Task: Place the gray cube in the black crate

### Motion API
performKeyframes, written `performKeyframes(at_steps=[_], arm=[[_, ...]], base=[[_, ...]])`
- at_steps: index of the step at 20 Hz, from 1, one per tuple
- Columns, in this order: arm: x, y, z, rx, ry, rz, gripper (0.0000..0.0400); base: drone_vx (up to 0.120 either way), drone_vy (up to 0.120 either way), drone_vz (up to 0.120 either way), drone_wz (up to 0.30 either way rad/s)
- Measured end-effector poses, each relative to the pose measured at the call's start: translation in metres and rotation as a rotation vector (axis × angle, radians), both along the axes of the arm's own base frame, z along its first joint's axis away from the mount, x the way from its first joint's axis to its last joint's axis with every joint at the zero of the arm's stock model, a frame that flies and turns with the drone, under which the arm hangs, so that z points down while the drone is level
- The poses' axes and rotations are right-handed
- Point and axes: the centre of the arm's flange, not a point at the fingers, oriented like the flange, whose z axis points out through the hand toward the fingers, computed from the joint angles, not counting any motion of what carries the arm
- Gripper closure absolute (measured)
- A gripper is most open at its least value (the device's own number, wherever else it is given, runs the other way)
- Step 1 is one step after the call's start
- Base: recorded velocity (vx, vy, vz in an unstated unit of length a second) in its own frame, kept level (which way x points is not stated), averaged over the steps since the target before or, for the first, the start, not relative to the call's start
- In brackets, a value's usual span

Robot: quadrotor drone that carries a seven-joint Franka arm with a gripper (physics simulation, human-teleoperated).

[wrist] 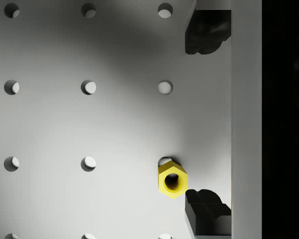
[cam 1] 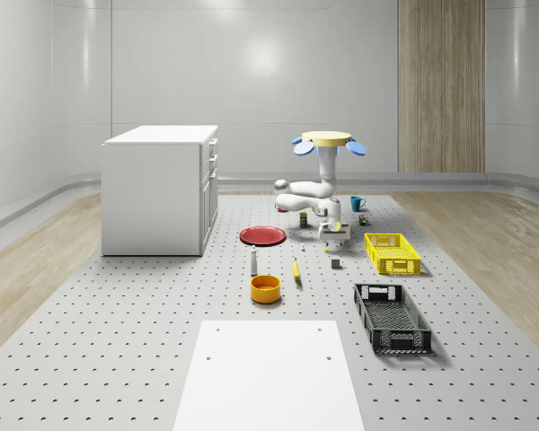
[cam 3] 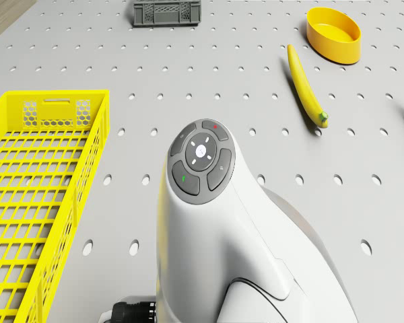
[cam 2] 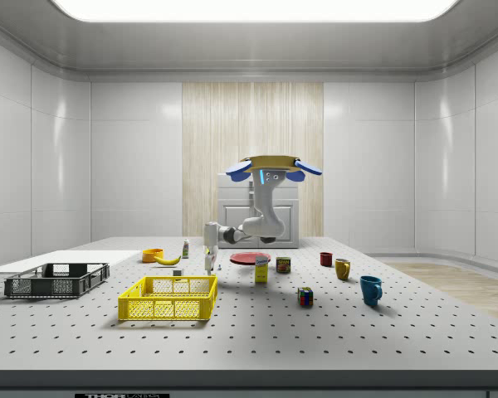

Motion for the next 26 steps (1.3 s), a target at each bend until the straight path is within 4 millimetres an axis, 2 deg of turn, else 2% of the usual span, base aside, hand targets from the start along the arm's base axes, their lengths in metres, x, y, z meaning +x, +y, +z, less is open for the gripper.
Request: performKeyframes(at_steps=[7,14,26], arm=[[0.0000,0.0000,0.0000,0.000,0.000,0.000,0.0000],[0.0000,0.0000,0.0000,0.000,0.000,0.000,0.0000],[0.0000,0.0000,0.0000,0.000,0.000,0.000,0.0000]], base=[[0.120,0.000,0.000,0.000],[0.120,-0.069,0.000,0.000],[0.120,0.000,0.000,0.000]])
